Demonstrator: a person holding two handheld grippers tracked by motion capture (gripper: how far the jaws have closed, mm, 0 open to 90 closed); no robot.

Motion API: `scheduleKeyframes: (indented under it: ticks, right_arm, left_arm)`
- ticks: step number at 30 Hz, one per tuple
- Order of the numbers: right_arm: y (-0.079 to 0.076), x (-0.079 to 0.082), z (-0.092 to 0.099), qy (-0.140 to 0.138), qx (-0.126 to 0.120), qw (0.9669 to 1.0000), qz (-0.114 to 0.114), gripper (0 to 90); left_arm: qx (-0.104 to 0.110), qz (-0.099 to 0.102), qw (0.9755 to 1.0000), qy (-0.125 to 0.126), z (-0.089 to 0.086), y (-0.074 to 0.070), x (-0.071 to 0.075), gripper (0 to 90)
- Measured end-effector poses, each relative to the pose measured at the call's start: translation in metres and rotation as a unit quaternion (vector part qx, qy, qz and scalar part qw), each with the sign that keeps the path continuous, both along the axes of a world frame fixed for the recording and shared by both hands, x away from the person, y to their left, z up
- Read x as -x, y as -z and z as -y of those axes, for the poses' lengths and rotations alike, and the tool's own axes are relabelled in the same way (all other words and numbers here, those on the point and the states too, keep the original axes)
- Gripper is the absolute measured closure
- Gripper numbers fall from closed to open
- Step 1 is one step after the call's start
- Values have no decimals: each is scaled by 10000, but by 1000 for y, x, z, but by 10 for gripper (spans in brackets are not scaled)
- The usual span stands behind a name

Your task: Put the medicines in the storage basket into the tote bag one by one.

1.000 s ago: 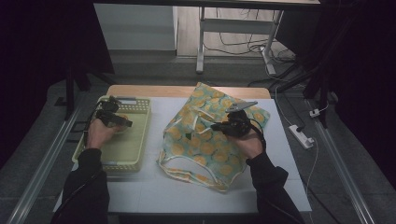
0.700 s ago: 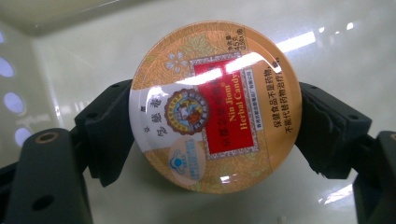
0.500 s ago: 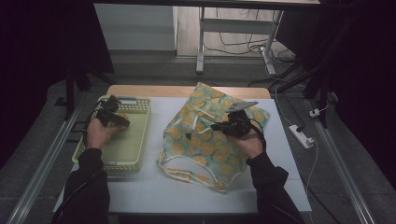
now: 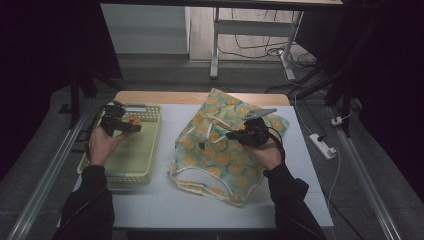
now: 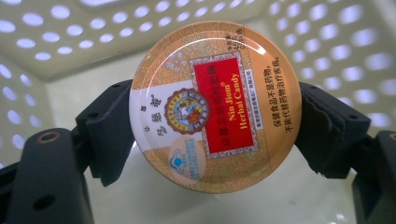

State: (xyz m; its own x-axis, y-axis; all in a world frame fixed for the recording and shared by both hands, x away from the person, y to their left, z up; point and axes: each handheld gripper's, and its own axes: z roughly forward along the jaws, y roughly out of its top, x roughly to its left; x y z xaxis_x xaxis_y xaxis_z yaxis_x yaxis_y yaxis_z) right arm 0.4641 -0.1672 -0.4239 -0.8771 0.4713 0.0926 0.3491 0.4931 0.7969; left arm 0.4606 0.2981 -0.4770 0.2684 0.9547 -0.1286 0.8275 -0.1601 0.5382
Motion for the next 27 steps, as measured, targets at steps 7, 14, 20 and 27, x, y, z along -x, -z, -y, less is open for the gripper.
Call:
scheduleKeyframes:
  ticks: [7,14,20,27]
  right_arm:
    - [-1,0,0,5,-23,10000,15,894]
    - [-1,0,0,7,-14,10000,24,894]
    - [1,1,-1,7,4,10000,17,894]
    - [-1,1,1,19,-24,10000,38,894]
  left_arm:
    - [145,312,9989,331,17,-12,16,205]
    - [339,579,9959,610,31,-22,32,206]
    - [411,723,9919,964,49,-32,44,205]
    - [346,703,9877,1356,72,-35,55,205]
